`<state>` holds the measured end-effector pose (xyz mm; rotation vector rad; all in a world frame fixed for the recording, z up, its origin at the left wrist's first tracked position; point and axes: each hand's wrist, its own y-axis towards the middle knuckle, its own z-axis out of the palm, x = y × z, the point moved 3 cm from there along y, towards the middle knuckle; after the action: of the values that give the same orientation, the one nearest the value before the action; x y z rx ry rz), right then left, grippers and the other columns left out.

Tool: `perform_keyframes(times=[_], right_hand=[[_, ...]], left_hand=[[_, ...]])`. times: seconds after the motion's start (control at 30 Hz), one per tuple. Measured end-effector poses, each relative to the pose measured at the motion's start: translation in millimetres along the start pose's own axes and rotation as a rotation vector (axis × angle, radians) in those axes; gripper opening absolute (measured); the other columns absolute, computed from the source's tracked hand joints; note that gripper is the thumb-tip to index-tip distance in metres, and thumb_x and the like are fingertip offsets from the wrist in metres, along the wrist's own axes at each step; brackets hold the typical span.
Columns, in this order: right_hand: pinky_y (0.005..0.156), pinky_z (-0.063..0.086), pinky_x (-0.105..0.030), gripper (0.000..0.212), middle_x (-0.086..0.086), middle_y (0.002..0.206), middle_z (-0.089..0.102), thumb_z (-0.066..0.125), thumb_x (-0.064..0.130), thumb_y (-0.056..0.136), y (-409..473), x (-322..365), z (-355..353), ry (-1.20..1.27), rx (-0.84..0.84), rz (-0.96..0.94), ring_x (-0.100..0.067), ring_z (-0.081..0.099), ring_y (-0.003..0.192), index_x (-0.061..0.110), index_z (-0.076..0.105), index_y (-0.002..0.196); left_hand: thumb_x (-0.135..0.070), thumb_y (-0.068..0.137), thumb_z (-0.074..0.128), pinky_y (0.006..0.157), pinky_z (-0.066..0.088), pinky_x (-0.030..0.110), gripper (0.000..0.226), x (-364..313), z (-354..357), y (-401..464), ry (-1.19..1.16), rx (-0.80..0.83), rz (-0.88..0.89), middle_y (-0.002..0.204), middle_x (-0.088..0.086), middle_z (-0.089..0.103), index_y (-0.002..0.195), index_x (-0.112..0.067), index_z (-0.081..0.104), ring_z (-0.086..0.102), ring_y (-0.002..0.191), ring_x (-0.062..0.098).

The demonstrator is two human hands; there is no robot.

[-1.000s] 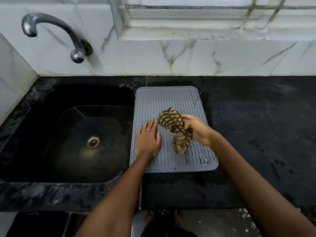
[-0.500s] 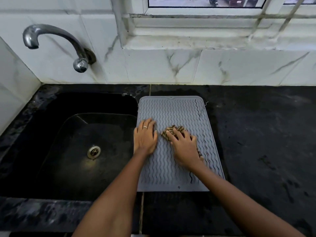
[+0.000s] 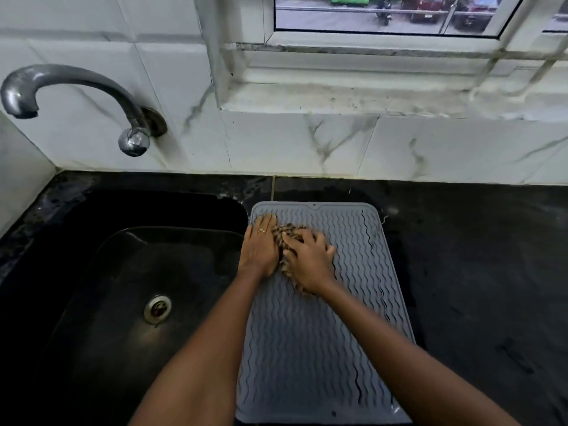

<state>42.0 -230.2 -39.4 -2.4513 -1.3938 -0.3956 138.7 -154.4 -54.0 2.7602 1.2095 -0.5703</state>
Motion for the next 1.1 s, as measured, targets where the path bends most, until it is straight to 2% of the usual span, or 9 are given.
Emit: perform_keyframes(times=[0.1,0.23,0.33,0.43,0.63,0.83,0.93,1.0,1.1], right_hand=[[0.093,0.031,-0.046,0.025,-0.001,0.131,0.051,0.053,0.025,0.092,8,-3,3,0.018,-0.208,-0.058,-0.034,0.038,0.118,0.028,0.064,0.114],[0.080,0.039,-0.037,0.022,-0.008,0.111,0.056,0.062,0.014,0.085,36,0,-5,0.074,-0.283,-0.099,-0.032,0.045,0.099,0.018,0.067,0.106],[0.084,0.045,-0.044,0.019,-0.018,0.111,0.051,0.055,0.005,0.087,73,4,-22,0.301,-0.292,0.037,-0.036,0.047,0.098,0.008,0.063,0.104],[0.087,0.043,-0.047,0.024,-0.021,0.118,0.050,0.056,-0.004,0.085,107,9,-41,0.186,-0.272,0.096,-0.041,0.049,0.105,0.002,0.061,0.107],[0.100,0.037,-0.056,0.029,-0.011,0.138,0.042,0.058,0.006,0.086,117,7,-48,-0.358,-0.022,-0.254,-0.036,0.031,0.128,0.002,0.059,0.115],[0.099,0.036,-0.059,0.026,-0.010,0.143,0.037,0.061,0.010,0.084,104,-44,-82,-0.721,0.079,-0.313,-0.036,0.026,0.133,0.007,0.065,0.110],[0.096,0.038,-0.057,0.024,-0.008,0.143,0.039,0.062,0.022,0.086,99,-53,-98,-0.880,0.151,-0.326,-0.035,0.027,0.132,0.013,0.067,0.108],[0.093,0.040,-0.054,0.022,-0.008,0.134,0.046,0.062,0.028,0.085,101,-48,-110,-0.849,0.140,-0.327,-0.032,0.033,0.125,0.013,0.068,0.099],[0.090,0.043,-0.049,0.018,-0.009,0.119,0.050,0.067,0.024,0.078,105,-15,-110,-0.519,-0.026,-0.319,-0.031,0.038,0.116,0.012,0.065,0.092]], left_hand=[[-0.023,0.099,0.025,0.122,0.002,0.032,0.056,3,2,-2,0.001,-0.068,0.021,0.161,0.006,0.014,0.153,-0.011,0.013,0.009,0.149,0.018],[-0.024,0.099,0.026,0.123,0.005,0.033,0.056,4,5,-2,0.008,-0.111,0.031,0.161,0.006,0.016,0.153,-0.011,0.015,0.011,0.149,0.017],[-0.028,0.100,0.026,0.123,0.004,0.032,0.058,5,5,-1,0.028,-0.118,0.043,0.161,0.005,0.013,0.153,-0.011,0.012,0.010,0.149,0.016],[-0.030,0.101,0.023,0.122,0.001,0.031,0.059,5,7,-2,0.049,-0.108,0.035,0.162,0.003,0.006,0.154,-0.013,0.006,0.004,0.150,0.015],[-0.031,0.099,0.026,0.123,0.000,0.034,0.062,4,5,0,0.073,-0.090,0.009,0.163,0.003,0.003,0.154,-0.014,0.004,0.001,0.150,0.015],[-0.031,0.098,0.028,0.121,-0.004,0.037,0.063,2,4,-1,0.066,-0.072,-0.004,0.163,0.002,0.002,0.154,-0.016,0.003,0.000,0.150,0.015],[-0.032,0.098,0.026,0.122,-0.005,0.039,0.064,2,4,-2,0.076,-0.069,-0.014,0.163,0.002,0.000,0.154,-0.016,0.001,-0.002,0.150,0.015],[-0.033,0.097,0.025,0.122,-0.006,0.042,0.064,1,4,-1,0.096,-0.070,-0.022,0.163,0.002,-0.004,0.154,-0.018,-0.001,-0.005,0.150,0.015],[-0.036,0.097,0.024,0.121,-0.007,0.045,0.065,1,4,-1,0.113,-0.072,-0.042,0.162,0.004,-0.008,0.154,-0.019,-0.002,-0.008,0.150,0.015]])
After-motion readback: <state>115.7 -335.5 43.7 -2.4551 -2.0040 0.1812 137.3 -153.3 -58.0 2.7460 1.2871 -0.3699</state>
